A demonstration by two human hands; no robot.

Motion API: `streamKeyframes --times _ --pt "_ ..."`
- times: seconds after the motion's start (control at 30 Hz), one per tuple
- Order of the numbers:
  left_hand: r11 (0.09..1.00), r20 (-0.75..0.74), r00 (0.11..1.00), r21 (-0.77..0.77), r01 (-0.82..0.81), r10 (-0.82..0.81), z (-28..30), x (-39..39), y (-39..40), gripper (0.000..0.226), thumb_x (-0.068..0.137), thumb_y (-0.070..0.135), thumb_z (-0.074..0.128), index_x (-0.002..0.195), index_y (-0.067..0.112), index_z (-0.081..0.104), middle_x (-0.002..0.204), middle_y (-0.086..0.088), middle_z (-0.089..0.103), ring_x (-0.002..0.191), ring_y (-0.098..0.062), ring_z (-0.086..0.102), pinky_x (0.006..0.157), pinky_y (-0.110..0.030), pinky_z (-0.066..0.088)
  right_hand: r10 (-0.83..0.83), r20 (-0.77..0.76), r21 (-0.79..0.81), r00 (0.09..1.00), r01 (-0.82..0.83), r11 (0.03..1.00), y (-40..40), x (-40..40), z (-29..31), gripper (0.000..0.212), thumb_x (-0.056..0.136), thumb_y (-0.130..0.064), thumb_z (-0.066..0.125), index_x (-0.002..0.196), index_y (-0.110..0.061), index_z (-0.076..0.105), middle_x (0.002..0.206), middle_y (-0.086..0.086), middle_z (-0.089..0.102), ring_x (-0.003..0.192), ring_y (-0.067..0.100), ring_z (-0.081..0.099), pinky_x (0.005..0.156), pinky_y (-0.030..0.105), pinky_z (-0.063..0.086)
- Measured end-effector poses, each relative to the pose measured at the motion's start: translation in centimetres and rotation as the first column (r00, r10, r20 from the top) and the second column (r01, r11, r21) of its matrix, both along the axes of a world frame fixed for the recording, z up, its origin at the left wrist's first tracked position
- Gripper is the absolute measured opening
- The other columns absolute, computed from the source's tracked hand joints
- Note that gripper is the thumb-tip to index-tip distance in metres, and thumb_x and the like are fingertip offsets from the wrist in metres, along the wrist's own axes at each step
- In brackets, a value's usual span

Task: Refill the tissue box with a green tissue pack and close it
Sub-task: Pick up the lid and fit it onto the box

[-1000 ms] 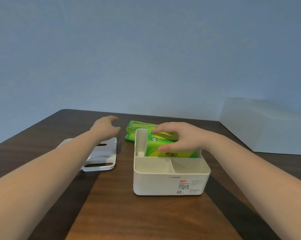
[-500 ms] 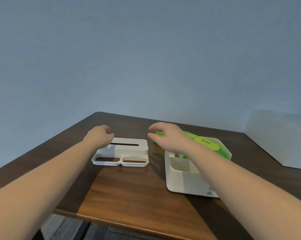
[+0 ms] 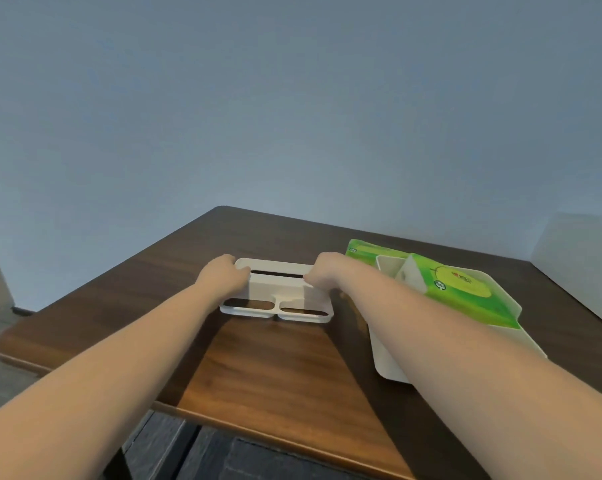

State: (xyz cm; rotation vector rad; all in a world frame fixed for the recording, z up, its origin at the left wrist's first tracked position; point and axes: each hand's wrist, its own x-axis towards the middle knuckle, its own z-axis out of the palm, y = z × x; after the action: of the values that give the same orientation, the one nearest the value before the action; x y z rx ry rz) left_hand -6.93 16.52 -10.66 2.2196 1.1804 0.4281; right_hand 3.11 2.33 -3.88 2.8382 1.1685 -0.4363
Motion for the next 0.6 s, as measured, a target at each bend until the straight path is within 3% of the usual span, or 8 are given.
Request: streamKeyframes --times 0.1,0.17,0.23,0.3,0.4,0.47,0.53,0.6 --pt "1.0 0.016 1.0 0.023 -0.019 0.019 -0.3 0.0 0.2 0.041 0.096 0.025 0.045 0.121 -0.004 0.06 0.12 -0.025 0.064 0.107 -0.037 0.063 0.085 -0.04 0.052 -0.049 -0.051 -0.016 0.997 0.048 0.999 0.3 -0.2 -0.1 0.03 0.102 -0.009 0.037 0.127 -0.003 0.052 0.108 0.016 0.051 0.077 0.027 0.048 0.054 0.025 0.036" --pt "0.999 0.045 0.998 0.017 -0.035 0.035 -0.3 -0.1 0.2 0.038 0.095 0.021 0.047 0.115 -0.007 0.064 0.113 -0.028 0.065 0.088 -0.037 0.064 0.086 -0.043 0.054 -0.055 -0.038 -0.067 0.998 0.052 0.996 0.4 -0.4 -0.3 0.03 0.1 -0.005 0.04 0.123 0.008 0.055 0.088 0.012 0.05 0.061 0.023 0.044 0.053 0.024 0.036" --pt "0.998 0.079 0.995 -0.009 -0.058 0.059 -0.4 0.0 0.3 0.034 0.094 0.016 0.048 0.112 -0.007 0.066 0.1 -0.028 0.066 0.073 -0.03 0.057 0.087 -0.044 0.055 -0.048 -0.031 -0.08 0.998 0.045 0.996 0.8 0.7 -0.9 0.026 0.101 -0.008 0.038 0.091 0.009 0.055 0.092 0.012 0.049 0.076 0.026 0.05 0.068 0.027 0.042" --pt "0.997 0.099 0.992 -0.017 -0.08 0.081 -0.5 0.0 0.3 0.032 0.091 0.012 0.05 0.11 -0.006 0.068 0.1 -0.027 0.066 0.087 -0.036 0.064 0.087 -0.044 0.055 -0.062 -0.039 -0.002 0.997 0.062 0.998 0.8 1.1 -1.3 0.023 0.099 -0.009 0.042 0.079 0.0 0.049 0.101 0.012 0.049 0.089 0.025 0.049 0.078 0.031 0.042" --pt "0.994 0.117 0.988 0.002 -0.106 0.105 -0.2 0.0 0.0 0.032 0.089 0.011 0.052 0.111 -0.007 0.067 0.118 -0.028 0.062 0.109 -0.04 0.062 0.09 -0.045 0.054 -0.086 -0.059 0.035 0.995 0.088 0.995 0.8 1.7 -1.8 0.028 0.097 -0.009 0.047 0.069 -0.002 0.047 0.1 0.012 0.049 0.089 0.026 0.048 0.075 0.031 0.042" --pt "0.993 0.134 0.985 0.023 -0.112 0.108 0.4 -0.1 -0.2 0.033 0.088 0.013 0.052 0.109 -0.007 0.068 0.119 -0.028 0.063 0.11 -0.04 0.062 0.09 -0.045 0.054 -0.092 -0.044 0.086 0.995 0.096 0.992 0.7 2.0 -1.3 0.013 0.091 -0.012 0.057 0.087 0.0 0.06 0.098 0.011 0.051 0.088 0.027 0.05 0.068 0.03 0.043" --pt "0.992 0.16 0.981 0.044 -0.115 0.107 1.3 -0.1 -0.4 0.032 0.087 0.013 0.051 0.104 -0.007 0.069 0.114 -0.026 0.064 0.109 -0.04 0.061 0.089 -0.045 0.054 -0.149 -0.041 0.133 0.988 0.153 0.979 0.3 2.3 -0.4 0.028 0.085 -0.016 0.066 0.107 0.001 0.064 0.097 0.009 0.05 0.091 0.029 0.054 0.071 0.028 0.043" --pt "0.993 0.195 0.976 0.048 -0.107 0.096 2.3 0.0 -0.9 0.03 0.085 0.013 0.05 0.099 -0.006 0.07 0.106 -0.024 0.065 0.108 -0.04 0.062 0.085 -0.043 0.055 -0.209 -0.05 0.261 0.977 0.214 0.941 -0.5 2.8 0.8 0.016 0.084 -0.012 0.066 0.078 0.001 0.058 0.084 0.007 0.05 0.091 0.029 0.054 0.069 0.026 0.043"
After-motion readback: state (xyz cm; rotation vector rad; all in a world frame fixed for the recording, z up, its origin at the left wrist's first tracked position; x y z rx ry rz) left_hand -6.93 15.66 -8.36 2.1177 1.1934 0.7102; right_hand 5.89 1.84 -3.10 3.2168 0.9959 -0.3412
